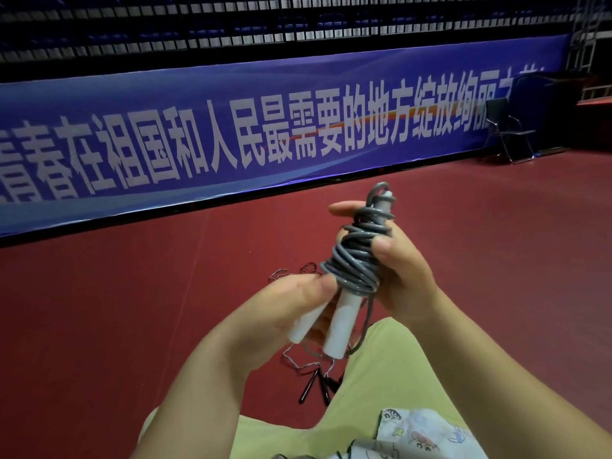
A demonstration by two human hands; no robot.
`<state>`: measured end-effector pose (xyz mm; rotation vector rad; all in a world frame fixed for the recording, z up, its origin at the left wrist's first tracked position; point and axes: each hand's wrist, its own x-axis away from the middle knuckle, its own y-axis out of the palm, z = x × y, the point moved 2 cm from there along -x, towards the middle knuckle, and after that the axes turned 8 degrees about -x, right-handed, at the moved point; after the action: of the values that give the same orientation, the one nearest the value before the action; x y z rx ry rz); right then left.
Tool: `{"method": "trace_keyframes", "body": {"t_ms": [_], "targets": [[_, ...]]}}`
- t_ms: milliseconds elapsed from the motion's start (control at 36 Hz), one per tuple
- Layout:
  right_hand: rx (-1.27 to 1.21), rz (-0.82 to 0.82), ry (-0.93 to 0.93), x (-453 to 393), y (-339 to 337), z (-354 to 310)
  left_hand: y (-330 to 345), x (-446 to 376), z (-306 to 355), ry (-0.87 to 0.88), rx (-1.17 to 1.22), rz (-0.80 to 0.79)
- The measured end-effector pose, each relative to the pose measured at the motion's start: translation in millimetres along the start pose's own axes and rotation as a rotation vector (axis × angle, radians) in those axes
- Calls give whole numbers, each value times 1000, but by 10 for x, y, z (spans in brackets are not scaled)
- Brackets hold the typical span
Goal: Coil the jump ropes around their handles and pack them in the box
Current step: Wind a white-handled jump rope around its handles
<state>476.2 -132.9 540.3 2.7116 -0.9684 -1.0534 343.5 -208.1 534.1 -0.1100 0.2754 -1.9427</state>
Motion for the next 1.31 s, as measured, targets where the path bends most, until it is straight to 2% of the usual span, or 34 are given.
{"method": "trace_keyframes", "body": {"t_ms": [83,139,250,306,417,639,750,833,1000,1139,1306], "targets": [[-67,-128,12,1,75,-54,155,-20,-56,97,346,-323],[-64,-189,38,9,120,-88,263,-43,-91,114,502,-474],[29,-154,88,12,99,-81,309,-97,-149,95,640,-582],[108,-64,118,6,40,-69,231,-115,-169,75,660,-507],[250,85,182,18,-38,-33,69,-126,-189,-24,478,-325],[338,128,291,35,-98,-32,37,-123,-167,-151,178,12],[553,189,346,3,-141,47,29,-101,-156,-210,-58,182],[625,199,381,-4,-207,94,-7,-131,-234,-224,-109,315],[702,198,388,-23,-239,149,-71,-155,-328,-262,-320,434],[627,220,432,-20,-265,209,-81,-147,-274,-258,-578,567],[587,228,481,-17,-277,250,-79,-183,-287,-285,-734,594]]}}
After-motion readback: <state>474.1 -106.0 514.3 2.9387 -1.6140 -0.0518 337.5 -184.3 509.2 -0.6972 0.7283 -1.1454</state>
